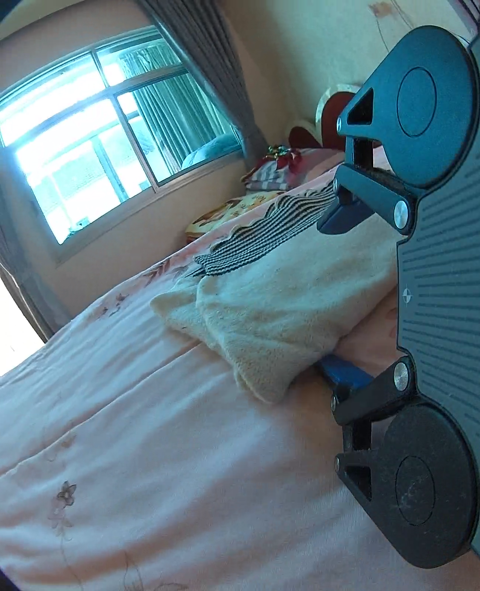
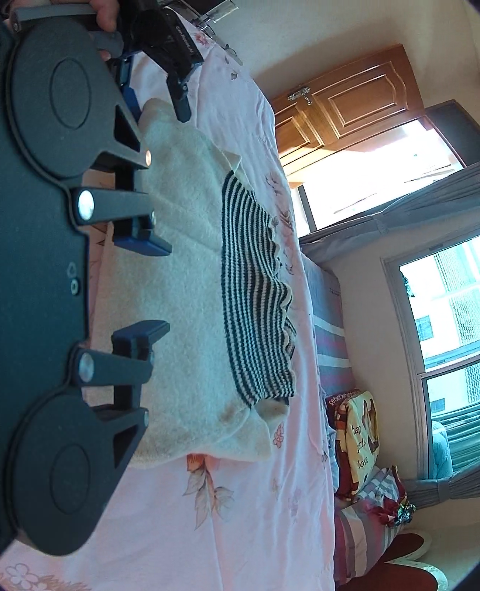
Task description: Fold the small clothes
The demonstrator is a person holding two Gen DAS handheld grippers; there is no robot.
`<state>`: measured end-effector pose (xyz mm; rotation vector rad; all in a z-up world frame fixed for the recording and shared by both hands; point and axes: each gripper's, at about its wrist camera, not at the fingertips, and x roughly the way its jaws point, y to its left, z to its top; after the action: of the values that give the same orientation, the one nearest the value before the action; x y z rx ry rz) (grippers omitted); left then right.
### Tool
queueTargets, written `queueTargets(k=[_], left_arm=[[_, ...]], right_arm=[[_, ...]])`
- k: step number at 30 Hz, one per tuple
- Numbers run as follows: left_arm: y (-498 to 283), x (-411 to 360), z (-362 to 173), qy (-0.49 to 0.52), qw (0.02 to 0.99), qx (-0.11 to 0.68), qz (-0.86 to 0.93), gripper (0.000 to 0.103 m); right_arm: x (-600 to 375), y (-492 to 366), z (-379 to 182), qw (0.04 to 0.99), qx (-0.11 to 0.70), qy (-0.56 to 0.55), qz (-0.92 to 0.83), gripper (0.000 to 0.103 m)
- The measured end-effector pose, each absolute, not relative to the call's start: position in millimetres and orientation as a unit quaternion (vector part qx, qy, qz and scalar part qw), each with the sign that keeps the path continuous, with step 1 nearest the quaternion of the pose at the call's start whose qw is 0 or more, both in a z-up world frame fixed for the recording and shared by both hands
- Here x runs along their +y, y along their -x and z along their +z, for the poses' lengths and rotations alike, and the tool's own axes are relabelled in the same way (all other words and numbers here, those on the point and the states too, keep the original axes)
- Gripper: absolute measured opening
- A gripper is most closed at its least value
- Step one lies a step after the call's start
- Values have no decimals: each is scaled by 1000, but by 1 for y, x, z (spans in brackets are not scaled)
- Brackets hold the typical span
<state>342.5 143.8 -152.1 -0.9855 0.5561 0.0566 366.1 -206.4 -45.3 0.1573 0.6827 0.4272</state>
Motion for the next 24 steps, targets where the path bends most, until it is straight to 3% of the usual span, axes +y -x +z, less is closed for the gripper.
queueTargets(k=[2, 4, 6, 8, 9, 10, 24], left_arm=[[-340, 150, -166, 498, 832, 237, 52, 39], [-348, 157, -181, 535, 810, 229, 66, 19], [-360, 156, -188, 543, 809, 220, 56, 17], [-371, 148, -187, 528, 817, 225, 55, 18], [-375, 148, -187, 531, 815, 223, 54, 18], [-377, 147, -187, 530, 815, 227, 58, 19], [-348, 160, -202, 567, 809, 153, 21, 13]], right_arm=[[-199, -371, -48, 916, 334, -72, 208, 39], [-191, -375, -51, 917, 338, -61, 203, 38], [-182, -380, -53, 919, 340, -47, 192, 36], [-171, -386, -57, 921, 341, -36, 183, 21], [-165, -389, -57, 922, 341, -33, 182, 8], [-159, -392, -58, 923, 338, -29, 180, 6], [-121, -423, -74, 917, 354, -10, 181, 6]])
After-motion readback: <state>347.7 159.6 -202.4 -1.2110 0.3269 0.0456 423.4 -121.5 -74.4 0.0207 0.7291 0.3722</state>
